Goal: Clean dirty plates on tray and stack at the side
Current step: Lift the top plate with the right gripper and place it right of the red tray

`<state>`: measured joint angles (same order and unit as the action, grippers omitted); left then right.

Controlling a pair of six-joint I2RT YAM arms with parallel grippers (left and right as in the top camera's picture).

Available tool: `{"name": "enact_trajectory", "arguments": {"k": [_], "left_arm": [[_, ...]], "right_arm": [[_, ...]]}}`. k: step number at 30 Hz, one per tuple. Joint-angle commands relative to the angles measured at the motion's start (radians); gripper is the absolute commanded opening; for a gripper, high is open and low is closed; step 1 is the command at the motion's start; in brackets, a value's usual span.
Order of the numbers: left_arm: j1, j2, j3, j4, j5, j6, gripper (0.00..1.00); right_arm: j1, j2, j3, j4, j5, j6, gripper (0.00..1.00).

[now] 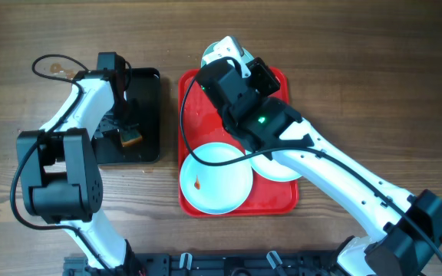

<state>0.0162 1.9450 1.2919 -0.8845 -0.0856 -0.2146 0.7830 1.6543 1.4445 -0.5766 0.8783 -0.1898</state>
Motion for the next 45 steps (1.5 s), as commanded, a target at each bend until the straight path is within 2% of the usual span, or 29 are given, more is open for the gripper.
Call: {"name": "enact_trajectory", "arguments": {"k": [1,6,8,12,14,17,19,21,25,27,29,32,39,43,45], "left_arm": [[0.008,-0.011,-0.002,0.003,-0.01,0.005,1.0],[0.008,-0.011,-0.002,0.003,-0.01,0.005,1.0],[0.008,-0.011,-0.002,0.003,-0.01,0.006,1.0],[0.008,-0.011,-0.002,0.003,-0.01,0.005,1.0],[0.008,-0.011,-0.002,0.003,-0.01,0.005,1.0],[0.008,-0.011,-0.002,0.003,-0.01,0.005,1.0],[0.008,-0.011,-0.002,0.003,-0.01,0.005,1.0],[0.008,-0.011,-0.002,0.003,-0.01,0.005,1.0],[0.008,-0.011,-0.002,0.003,-0.01,0.005,1.0],[0.008,-0.011,-0.002,0.003,-0.01,0.005,1.0],[0.008,-0.011,-0.002,0.003,-0.01,0.005,1.0],[0.008,-0.011,-0.002,0.003,-0.01,0.005,1.0],[0.008,-0.011,-0.002,0.003,-0.01,0.005,1.0],[0.008,-0.011,-0.002,0.003,-0.01,0.005,1.0],[0.008,-0.011,-0.002,0.003,-0.01,0.005,1.0]], "right_arm": [[0.008,-0.027,0.003,0.008,0.065,-0.022,0.04],[0.01,-0.027,0.003,0.007,0.071,-0.019,0.04],[0.004,-0.027,0.003,-0.013,0.001,0.038,0.05],[-0.146,-0.032,0.003,-0.134,-0.356,0.262,0.04],[-0.341,-0.066,0.003,-0.158,-0.741,0.348,0.04],[-0.586,-0.107,0.003,-0.169,-1.099,0.411,0.04],[-0.627,-0.129,0.003,-0.174,-1.056,0.396,0.04],[-0.591,-0.148,0.003,-0.176,-0.929,0.355,0.04],[-0.283,-0.152,0.003,-0.151,-0.307,0.246,0.04],[-0.126,-0.139,0.003,-0.086,-0.027,0.128,0.04],[-0.018,-0.103,0.003,-0.025,0.111,-0.025,0.04],[0.05,-0.058,0.003,0.026,0.176,-0.101,0.04],[0.035,-0.041,0.003,0.035,0.175,-0.064,0.04],[-0.15,-0.045,0.003,-0.085,0.033,0.115,0.04],[-0.325,-0.056,0.003,-0.19,-0.222,0.219,0.04]]}}
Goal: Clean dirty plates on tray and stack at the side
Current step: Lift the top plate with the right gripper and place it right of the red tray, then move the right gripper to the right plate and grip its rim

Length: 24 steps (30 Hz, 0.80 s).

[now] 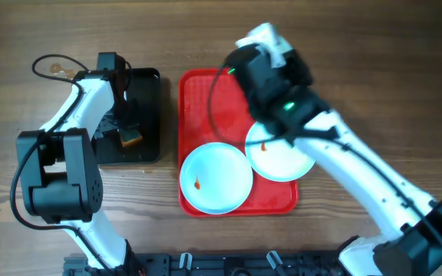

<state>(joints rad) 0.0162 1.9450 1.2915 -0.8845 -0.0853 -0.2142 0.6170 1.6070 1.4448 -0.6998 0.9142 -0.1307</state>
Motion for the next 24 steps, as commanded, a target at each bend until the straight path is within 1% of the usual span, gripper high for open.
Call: {"name": "enact_trajectory", "arguments": {"k": [1,3,4,6,8,10,13,15,18,19,20,21,22,23,24], "left_arm": [[0.008,-0.011,-0.002,0.003,-0.01,0.005,1.0],[0.008,-0.011,-0.002,0.003,-0.01,0.005,1.0],[0.008,-0.011,-0.002,0.003,-0.01,0.005,1.0],[0.008,-0.011,-0.002,0.003,-0.01,0.005,1.0],[0.008,-0.011,-0.002,0.003,-0.01,0.005,1.0],[0.008,-0.011,-0.002,0.003,-0.01,0.005,1.0],[0.008,-0.011,-0.002,0.003,-0.01,0.005,1.0],[0.008,-0.011,-0.002,0.003,-0.01,0.005,1.0],[0.008,-0.011,-0.002,0.003,-0.01,0.005,1.0],[0.008,-0.011,-0.002,0.003,-0.01,0.005,1.0],[0.008,-0.011,-0.002,0.003,-0.01,0.005,1.0],[0.008,-0.011,-0.002,0.003,-0.01,0.005,1.0],[0.008,-0.011,-0.002,0.003,-0.01,0.005,1.0],[0.008,-0.011,-0.002,0.003,-0.01,0.005,1.0],[0.008,-0.011,-0.002,0.003,-0.01,0.005,1.0]], "right_arm": [[-0.237,-0.014,0.003,-0.1,-0.394,0.179,0.04],[-0.398,-0.017,0.002,-0.145,-0.697,0.188,0.04],[-0.501,-0.015,0.002,-0.157,-0.839,0.194,0.04],[-0.696,-0.007,0.002,-0.177,-0.972,0.249,0.04],[-0.822,0.018,-0.004,-0.191,-0.975,0.292,0.04],[-0.926,0.051,-0.049,-0.177,-0.975,0.303,0.04],[-0.985,0.092,-0.104,-0.135,-0.946,0.327,0.04],[-1.022,0.134,-0.141,-0.102,-0.845,0.377,0.04],[-1.049,0.157,-0.144,-0.074,-0.812,0.407,0.06],[-1.054,0.157,-0.144,-0.067,-0.784,0.44,0.06],[-1.056,0.157,-0.144,-0.063,-0.772,0.467,0.15],[-1.056,0.157,-0.144,-0.061,-0.772,0.468,0.41],[-1.056,0.151,-0.143,-0.075,-0.833,0.46,0.56],[-1.052,0.139,-0.143,-0.096,-0.931,0.439,0.56],[-1.046,0.132,-0.143,-0.1,-0.979,0.414,0.56]]}}
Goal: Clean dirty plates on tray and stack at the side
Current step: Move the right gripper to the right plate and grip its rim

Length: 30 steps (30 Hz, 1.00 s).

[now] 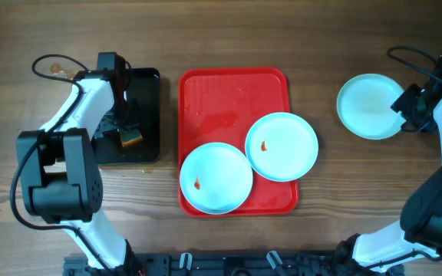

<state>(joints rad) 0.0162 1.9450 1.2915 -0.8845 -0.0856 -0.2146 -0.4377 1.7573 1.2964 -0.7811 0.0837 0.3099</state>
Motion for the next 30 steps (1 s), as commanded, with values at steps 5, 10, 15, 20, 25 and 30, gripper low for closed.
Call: {"name": "enact_trajectory", "arguments": {"k": [5,10,15,20,25,30], "left_arm": [[0.008,-0.011,-0.002,0.003,-0.01,0.005,1.0],[0.008,-0.011,-0.002,0.003,-0.01,0.005,1.0],[0.008,-0.011,-0.002,0.003,-0.01,0.005,1.0],[0.008,-0.011,-0.002,0.003,-0.01,0.005,1.0],[0.008,-0.011,-0.002,0.003,-0.01,0.005,1.0],[0.008,-0.011,-0.002,0.003,-0.01,0.005,1.0]], "right_arm": [[0.132,-0.06,0.006,-0.166,-0.426,-0.162,0.52],[0.38,-0.06,-0.002,-0.299,-0.255,-0.105,0.51],[0.486,-0.06,-0.139,-0.267,-0.068,0.055,0.5],[0.498,-0.06,-0.246,-0.183,-0.111,0.056,0.19],[0.504,-0.06,-0.297,-0.153,-0.119,0.056,0.18],[0.504,-0.06,-0.303,-0.136,-0.147,0.003,0.21]]}}
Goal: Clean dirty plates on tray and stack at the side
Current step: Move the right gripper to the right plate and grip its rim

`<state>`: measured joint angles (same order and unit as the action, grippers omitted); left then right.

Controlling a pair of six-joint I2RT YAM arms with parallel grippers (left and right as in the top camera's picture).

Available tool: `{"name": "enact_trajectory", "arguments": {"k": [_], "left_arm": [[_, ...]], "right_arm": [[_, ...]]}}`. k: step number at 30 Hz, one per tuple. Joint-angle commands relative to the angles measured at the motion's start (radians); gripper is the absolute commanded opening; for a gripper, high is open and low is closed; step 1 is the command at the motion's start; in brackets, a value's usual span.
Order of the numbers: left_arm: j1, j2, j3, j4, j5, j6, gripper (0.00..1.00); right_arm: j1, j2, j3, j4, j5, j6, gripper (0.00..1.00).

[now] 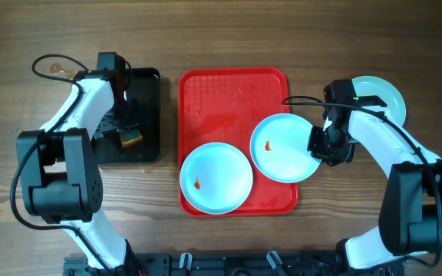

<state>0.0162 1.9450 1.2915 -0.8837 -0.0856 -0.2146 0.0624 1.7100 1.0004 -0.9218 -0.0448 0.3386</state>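
Note:
Two pale plates with red stains lie on the red tray [232, 92]: one at the front left [216, 178], the other at the right [282, 149], overhanging the tray's right edge. My right gripper [319, 146] sits on that right plate's rim and appears shut on it. A third pale plate [384, 90] rests on the table at the far right, partly hidden by the right arm. My left gripper [129, 132] hangs over the black tray [146, 84], shut on a brown sponge [132, 138].
A cable loops on the table at the far left [52, 67]. The arm bases and a black rail [221, 264] run along the front edge. Bare wooden table lies between the red tray and the side plate.
My right gripper was at the side plate's right edge and is now at the right rim of the tray's right plate. That plate has shifted slightly to the right. The left arm is unchanged.
My right arm was over the tray's far end with a pale plate, then further right with it. Then that plate lay on the table at the right. Now the gripper is back at the tray's right plate. The left gripper stayed on the sponge throughout.

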Motion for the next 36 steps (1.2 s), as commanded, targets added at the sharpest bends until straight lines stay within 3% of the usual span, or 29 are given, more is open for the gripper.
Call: {"name": "enact_trajectory", "arguments": {"k": [1,6,15,20,32,36], "left_arm": [[0.008,-0.011,-0.002,0.002,-0.01,0.005,1.0],[0.008,-0.011,-0.002,0.002,-0.01,0.005,1.0],[0.008,-0.011,-0.002,0.002,-0.01,0.005,1.0],[0.008,-0.011,-0.002,0.002,-0.01,0.005,1.0],[0.008,-0.011,-0.002,0.002,-0.01,0.005,1.0],[0.008,-0.011,-0.002,0.002,-0.01,0.005,1.0]], "right_arm": [[0.004,-0.013,-0.007,0.006,-0.022,-0.029,0.17],[0.004,-0.013,-0.007,0.02,-0.024,-0.043,0.05],[0.004,-0.013,0.0,0.11,0.001,-0.051,0.04],[0.024,-0.013,0.047,0.157,-0.005,-0.142,0.04],[0.2,-0.012,0.053,0.571,-0.039,-0.212,0.04],[0.216,-0.012,0.053,0.575,-0.038,-0.04,0.04]]}}
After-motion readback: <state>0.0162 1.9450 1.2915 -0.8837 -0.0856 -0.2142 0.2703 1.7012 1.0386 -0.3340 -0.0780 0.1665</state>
